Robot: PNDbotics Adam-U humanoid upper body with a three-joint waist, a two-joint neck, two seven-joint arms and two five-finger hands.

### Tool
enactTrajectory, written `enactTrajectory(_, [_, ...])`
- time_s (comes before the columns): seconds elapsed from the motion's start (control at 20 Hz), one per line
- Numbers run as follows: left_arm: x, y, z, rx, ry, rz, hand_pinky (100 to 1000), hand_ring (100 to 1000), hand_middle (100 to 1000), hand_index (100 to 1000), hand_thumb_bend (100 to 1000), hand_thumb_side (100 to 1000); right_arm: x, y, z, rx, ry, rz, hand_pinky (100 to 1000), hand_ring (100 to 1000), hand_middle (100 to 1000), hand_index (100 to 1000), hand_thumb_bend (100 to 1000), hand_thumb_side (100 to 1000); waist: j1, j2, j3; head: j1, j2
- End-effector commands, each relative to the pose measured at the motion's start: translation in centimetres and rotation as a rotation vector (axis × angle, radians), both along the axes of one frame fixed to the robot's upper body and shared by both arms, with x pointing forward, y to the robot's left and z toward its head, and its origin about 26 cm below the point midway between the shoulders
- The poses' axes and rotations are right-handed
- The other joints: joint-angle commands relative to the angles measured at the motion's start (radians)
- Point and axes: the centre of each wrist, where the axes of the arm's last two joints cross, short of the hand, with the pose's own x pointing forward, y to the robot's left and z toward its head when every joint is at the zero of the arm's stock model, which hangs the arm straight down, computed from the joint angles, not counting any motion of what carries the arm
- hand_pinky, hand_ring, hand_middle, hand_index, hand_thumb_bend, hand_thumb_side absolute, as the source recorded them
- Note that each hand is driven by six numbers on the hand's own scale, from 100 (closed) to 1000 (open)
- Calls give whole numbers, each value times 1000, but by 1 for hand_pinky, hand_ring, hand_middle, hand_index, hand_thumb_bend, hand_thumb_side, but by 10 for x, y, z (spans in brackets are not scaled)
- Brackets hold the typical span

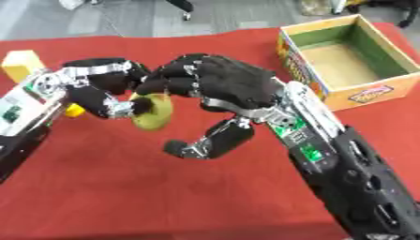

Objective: Pick up the objects with one hand, pass them to the other hand, and then place them into the box on the other side of the table.

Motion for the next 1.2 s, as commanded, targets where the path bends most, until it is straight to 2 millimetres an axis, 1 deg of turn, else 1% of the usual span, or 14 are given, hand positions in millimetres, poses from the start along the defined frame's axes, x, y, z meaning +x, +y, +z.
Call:
enactTrajectory(0.05, [-2,-6,14,-7,-24,-27,669,458,437,448,146,330,1,2,4,-12,-34,-7,790,785,813,919,350,498,9,-29,-1,-5,-3])
enactTrajectory(0.35, [-4,-12,13,-5,-15,-46,669,458,437,448,139,336,3,6,1,-8,-41,-22,785,779,800,914,348,489,11,-29,-3,-6,-3])
enactTrajectory(0.55, [-4,-15,11,-4,-6,-49,668,458,437,449,136,339,3,8,-1,19,-35,-28,776,764,761,891,340,470,12,-29,-4,-6,-3])
enactTrajectory(0.65, [-4,-16,10,-5,-2,-49,668,458,437,448,135,340,3,10,-2,30,-32,-25,772,755,722,873,331,457,12,-29,-4,-6,-3])
enactTrajectory(0.85, [-4,-18,9,-7,1,-52,668,459,438,450,133,343,3,12,-5,30,-27,-15,767,743,675,853,322,439,12,-28,-3,-7,-3])
enactTrajectory(0.9, [-4,-19,9,-7,2,-52,668,459,439,451,133,343,3,13,-5,33,-26,-11,761,732,643,834,315,413,12,-28,-3,-8,-3])
enactTrajectory(0.95, [-4,-20,9,-8,2,-53,668,459,439,451,133,343,2,14,-5,37,-25,-7,760,729,634,828,313,404,12,-28,-4,-7,-3])
enactTrajectory(1.05, [-4,-21,9,-10,1,-54,668,460,441,452,135,345,2,15,-6,51,-21,1,748,705,587,785,292,340,12,-28,-3,-8,-3])
enactTrajectory(1.2, [-4,-23,9,-12,0,-55,668,460,441,453,132,346,1,16,-7,63,-16,9,746,697,569,773,264,286,11,-28,-3,-7,-3])
